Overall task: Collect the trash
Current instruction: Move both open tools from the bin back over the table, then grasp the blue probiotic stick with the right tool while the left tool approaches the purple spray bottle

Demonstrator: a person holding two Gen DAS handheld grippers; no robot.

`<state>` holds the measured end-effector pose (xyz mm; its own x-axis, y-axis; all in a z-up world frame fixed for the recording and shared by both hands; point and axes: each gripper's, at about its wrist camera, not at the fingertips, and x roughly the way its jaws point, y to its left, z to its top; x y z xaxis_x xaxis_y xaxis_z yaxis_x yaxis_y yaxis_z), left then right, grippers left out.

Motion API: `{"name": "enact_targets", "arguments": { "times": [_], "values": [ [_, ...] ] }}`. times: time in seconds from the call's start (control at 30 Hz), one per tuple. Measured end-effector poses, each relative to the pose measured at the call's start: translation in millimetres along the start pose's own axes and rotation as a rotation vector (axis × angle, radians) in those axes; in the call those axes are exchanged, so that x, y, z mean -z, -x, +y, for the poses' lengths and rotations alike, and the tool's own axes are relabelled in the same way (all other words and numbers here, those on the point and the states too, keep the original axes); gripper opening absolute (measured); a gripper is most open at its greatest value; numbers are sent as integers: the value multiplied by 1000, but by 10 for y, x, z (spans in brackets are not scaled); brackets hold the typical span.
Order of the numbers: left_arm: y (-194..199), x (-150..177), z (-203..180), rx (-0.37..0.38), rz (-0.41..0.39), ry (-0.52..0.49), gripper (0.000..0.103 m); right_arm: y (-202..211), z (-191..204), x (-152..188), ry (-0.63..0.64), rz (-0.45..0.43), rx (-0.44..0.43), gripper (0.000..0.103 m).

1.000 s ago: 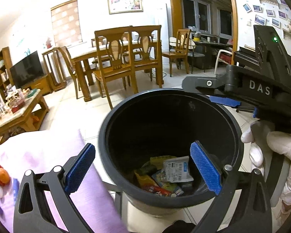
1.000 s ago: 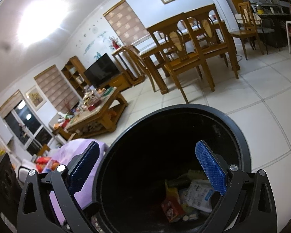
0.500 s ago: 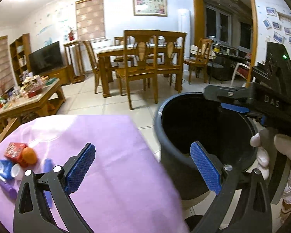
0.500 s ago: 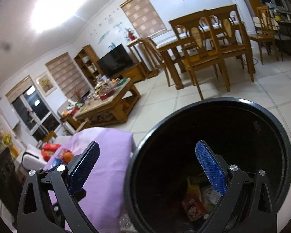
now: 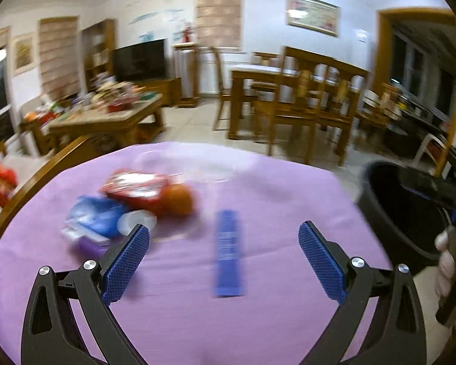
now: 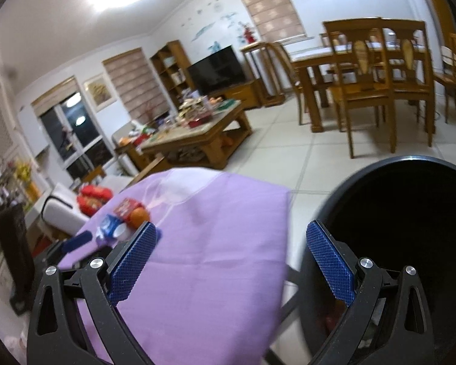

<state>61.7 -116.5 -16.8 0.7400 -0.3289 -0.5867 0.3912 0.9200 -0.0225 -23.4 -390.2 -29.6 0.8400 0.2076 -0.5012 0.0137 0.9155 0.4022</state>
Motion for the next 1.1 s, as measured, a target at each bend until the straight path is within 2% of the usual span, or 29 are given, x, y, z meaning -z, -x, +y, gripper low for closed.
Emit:
{"name": "enact_targets", "arguments": {
  "times": [0.07,0.2,0.43,0.6,0.77,0.83,0.97,1.07,1.1],
  "values": [
    [-3,-11,245,-43,14,55,98,-114,174,20,24,20,-20,98],
    [-109,-27,610,-112,67,101,98,-324,484,50,72,66,-50,96],
    [-226,41,909,-166,149,122,98,-650,940,126,157,148,-70,94],
    [-309,102,961,-171,201,120,98,-864,1169,242,198,203,-70,89],
    [-439,143,1050,-170,270,111,98,-1103,1321,312,220,257,-54,89],
    [-463,163,1121,-150,297,139,97,-1194,1380,337,225,276,-44,89],
    [-429,181,1189,-137,309,111,97,-1342,1482,379,240,317,-27,89],
    [-390,200,1230,-129,312,73,90,-1412,1544,378,254,321,-6,89],
    [-371,202,1247,-122,309,68,85,-1449,1568,375,259,325,2,89]
  ]
}}
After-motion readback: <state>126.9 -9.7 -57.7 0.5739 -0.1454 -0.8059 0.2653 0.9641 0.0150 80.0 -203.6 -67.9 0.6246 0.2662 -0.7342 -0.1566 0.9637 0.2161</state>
